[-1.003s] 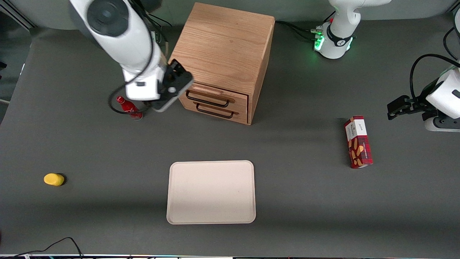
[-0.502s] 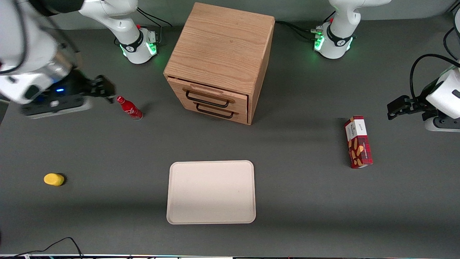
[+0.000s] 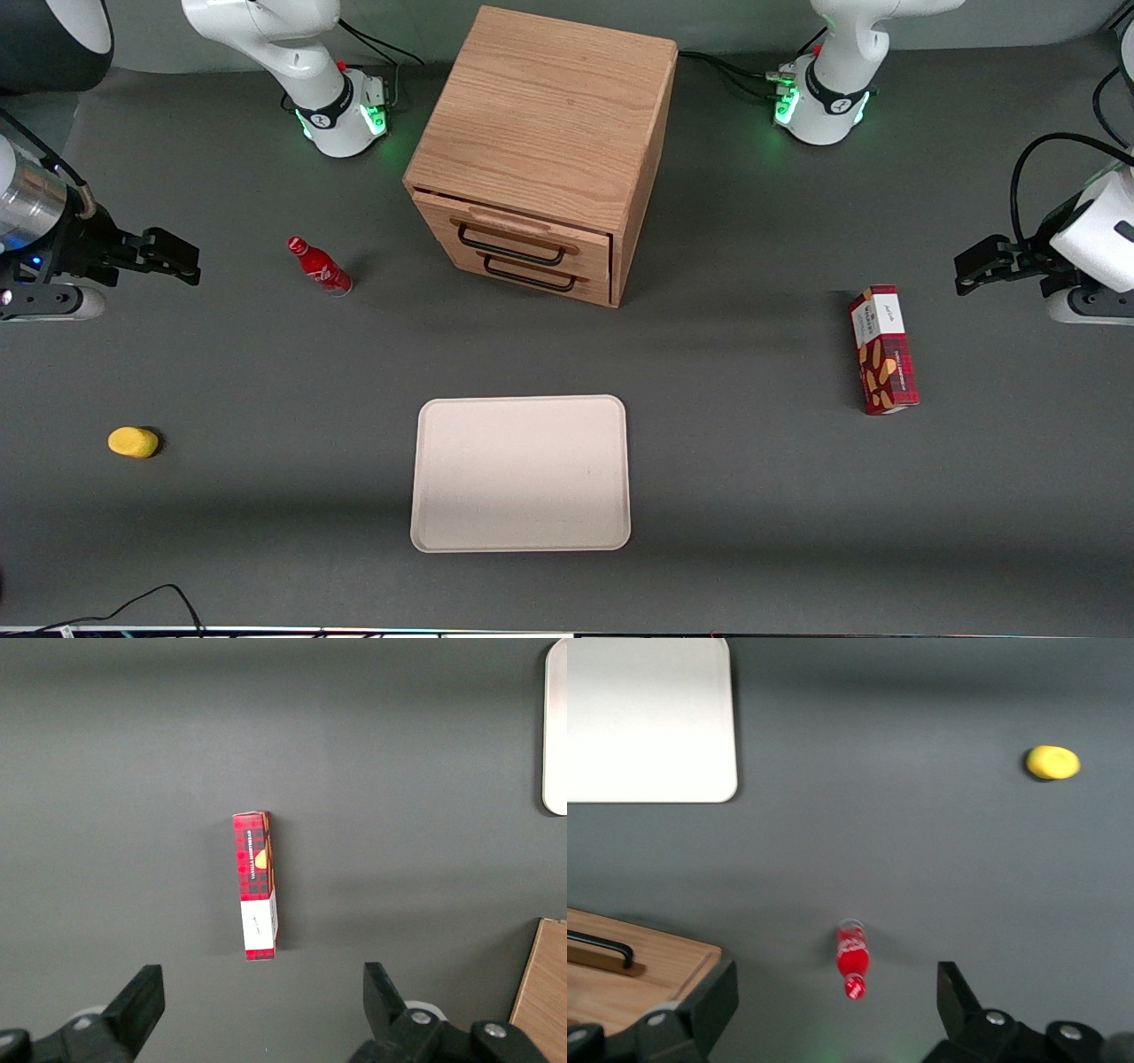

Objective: Close top drawer

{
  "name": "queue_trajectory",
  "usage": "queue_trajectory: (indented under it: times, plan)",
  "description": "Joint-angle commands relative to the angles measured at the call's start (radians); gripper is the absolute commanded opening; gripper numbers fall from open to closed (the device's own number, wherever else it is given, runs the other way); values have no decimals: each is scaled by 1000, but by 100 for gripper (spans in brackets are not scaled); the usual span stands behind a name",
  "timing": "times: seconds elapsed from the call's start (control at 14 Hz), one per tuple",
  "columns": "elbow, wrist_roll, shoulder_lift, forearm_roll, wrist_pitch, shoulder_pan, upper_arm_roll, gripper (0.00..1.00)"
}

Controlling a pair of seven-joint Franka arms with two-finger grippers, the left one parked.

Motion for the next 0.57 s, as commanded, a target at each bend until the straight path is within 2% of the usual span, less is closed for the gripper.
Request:
queue_trajectory:
  times: [0.0,0.22,0.5]
  plan:
    - [-292,-10,-175,53,180,-11,-41,100]
    - [-286,-53,-165,53,185,-19,-94,100]
    - [-285,-55,-157,53,183,-21,-119,100]
